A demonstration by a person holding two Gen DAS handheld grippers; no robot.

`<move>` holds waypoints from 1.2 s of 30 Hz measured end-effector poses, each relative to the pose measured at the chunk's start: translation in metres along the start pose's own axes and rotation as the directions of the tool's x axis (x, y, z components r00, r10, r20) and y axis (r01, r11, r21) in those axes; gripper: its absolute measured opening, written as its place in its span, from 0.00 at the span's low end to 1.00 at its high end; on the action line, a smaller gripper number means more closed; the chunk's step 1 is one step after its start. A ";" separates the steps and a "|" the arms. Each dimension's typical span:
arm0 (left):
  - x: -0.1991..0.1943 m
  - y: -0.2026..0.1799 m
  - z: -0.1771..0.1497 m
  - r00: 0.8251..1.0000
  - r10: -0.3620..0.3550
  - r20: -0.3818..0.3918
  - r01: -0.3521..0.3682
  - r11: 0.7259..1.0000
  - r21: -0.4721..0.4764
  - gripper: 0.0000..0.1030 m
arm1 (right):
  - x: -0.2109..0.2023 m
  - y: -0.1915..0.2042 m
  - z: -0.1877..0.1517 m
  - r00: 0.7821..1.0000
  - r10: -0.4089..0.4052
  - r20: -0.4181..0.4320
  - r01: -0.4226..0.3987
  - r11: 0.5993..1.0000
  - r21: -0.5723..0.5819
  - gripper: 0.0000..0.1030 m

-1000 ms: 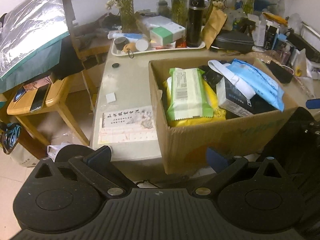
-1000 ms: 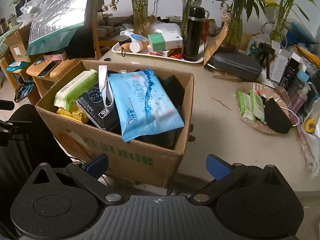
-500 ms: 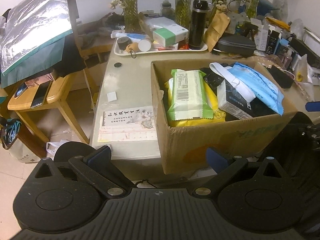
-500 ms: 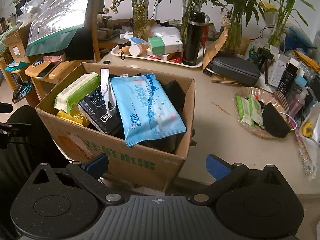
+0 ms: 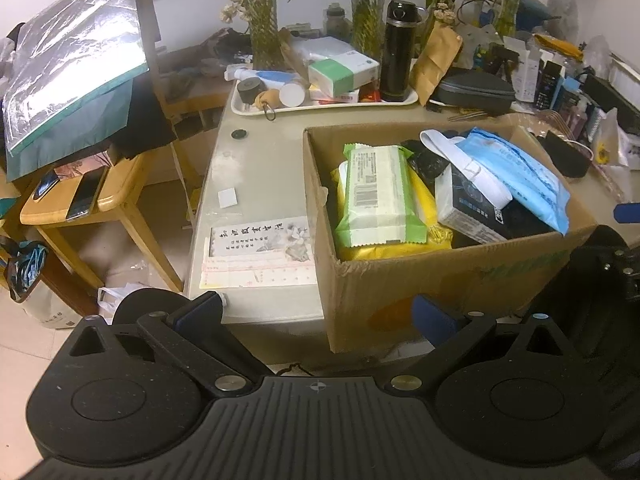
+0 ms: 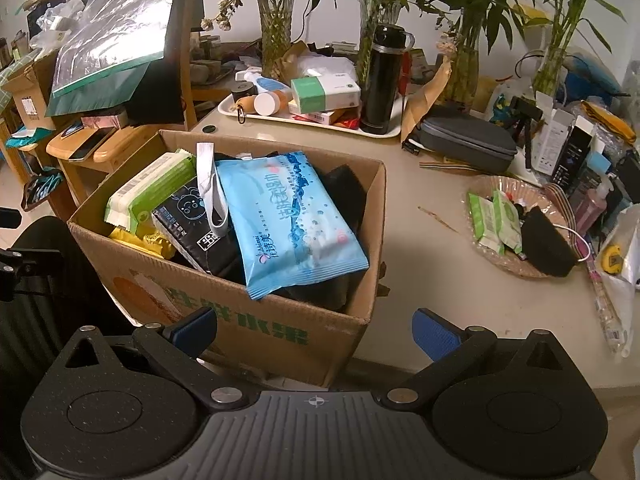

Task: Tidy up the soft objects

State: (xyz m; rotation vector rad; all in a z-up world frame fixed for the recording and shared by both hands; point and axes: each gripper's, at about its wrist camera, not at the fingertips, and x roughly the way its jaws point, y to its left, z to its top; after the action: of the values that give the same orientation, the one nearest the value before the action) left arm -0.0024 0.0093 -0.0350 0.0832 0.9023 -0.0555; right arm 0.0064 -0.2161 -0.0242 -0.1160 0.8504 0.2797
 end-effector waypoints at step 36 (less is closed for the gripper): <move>0.000 -0.008 0.001 1.000 -0.007 0.000 0.007 1.000 0.025 1.00 | -0.002 -0.001 0.000 1.000 -0.011 0.014 0.011 1.000 0.016 1.00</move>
State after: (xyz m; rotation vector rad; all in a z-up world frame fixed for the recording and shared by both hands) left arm -0.0020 0.0009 -0.0349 0.1033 0.9015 -0.0731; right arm 0.0058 -0.2173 -0.0226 -0.1037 0.8376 0.2629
